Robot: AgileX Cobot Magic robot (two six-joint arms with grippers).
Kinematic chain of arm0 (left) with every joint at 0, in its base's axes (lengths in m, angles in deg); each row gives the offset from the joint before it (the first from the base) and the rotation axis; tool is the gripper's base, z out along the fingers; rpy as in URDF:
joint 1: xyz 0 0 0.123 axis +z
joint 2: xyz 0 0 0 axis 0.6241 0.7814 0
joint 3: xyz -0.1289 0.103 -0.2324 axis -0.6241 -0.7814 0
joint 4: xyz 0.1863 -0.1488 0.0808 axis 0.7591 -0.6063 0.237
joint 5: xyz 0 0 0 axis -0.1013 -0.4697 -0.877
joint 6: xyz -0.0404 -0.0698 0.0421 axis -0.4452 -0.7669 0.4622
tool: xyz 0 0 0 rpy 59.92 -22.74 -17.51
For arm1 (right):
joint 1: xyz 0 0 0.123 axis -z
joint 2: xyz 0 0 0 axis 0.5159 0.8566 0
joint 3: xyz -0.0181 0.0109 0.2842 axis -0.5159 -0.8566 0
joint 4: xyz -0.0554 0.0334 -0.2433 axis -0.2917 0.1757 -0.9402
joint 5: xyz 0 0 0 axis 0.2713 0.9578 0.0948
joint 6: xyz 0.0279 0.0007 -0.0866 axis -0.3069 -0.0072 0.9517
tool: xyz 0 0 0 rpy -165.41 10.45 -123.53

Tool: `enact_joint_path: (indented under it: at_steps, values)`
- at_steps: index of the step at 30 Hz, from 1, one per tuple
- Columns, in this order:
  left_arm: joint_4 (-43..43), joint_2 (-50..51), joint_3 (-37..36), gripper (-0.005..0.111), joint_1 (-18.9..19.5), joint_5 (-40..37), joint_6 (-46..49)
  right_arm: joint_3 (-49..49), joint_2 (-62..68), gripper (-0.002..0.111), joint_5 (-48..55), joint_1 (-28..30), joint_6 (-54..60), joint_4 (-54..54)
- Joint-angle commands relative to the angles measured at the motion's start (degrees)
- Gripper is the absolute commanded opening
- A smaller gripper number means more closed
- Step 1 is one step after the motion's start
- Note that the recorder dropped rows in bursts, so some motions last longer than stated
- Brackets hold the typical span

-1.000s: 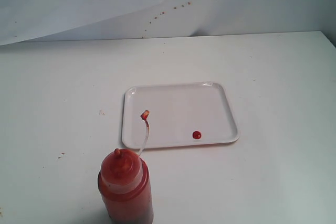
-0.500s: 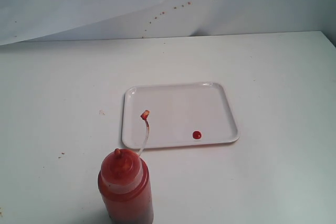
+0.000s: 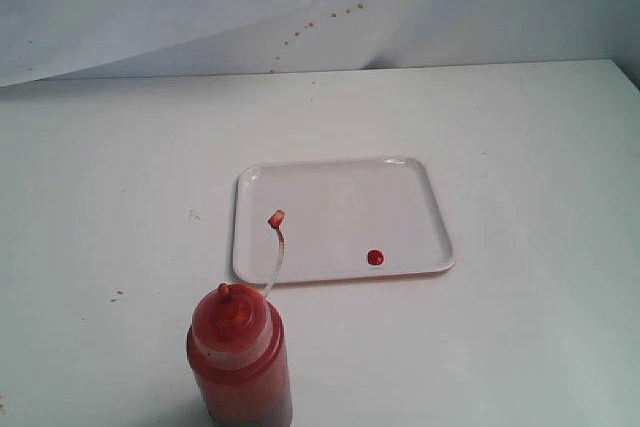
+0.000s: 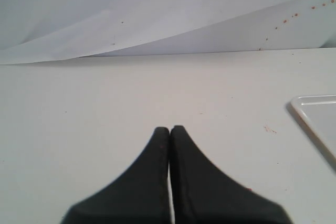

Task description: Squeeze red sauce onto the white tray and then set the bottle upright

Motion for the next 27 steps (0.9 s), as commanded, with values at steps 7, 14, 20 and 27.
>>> enact_joint_path:
  at_steps: [7,14,20,27]
  values:
    - [0.2,-0.2,-0.3,0.0,0.3,0.4,0.0,-13.7,-5.7,0.0,-2.9,0.3,-0.9,0.9]
    - [0.2,-0.2,-0.3,0.0,0.3,0.4,0.0,-17.2,-8.9,0.0,-3.3,0.3,-1.9,0.9]
    - [0.2,-0.2,-0.3,0.0,0.3,0.4,0.0,-17.2,-8.9,0.0,0.0,0.3,-1.9,1.4]
    - [0.2,-0.2,-0.3,0.0,0.3,0.4,0.0,-17.2,-17.0,0.0,12.0,0.1,-1.9,1.2]
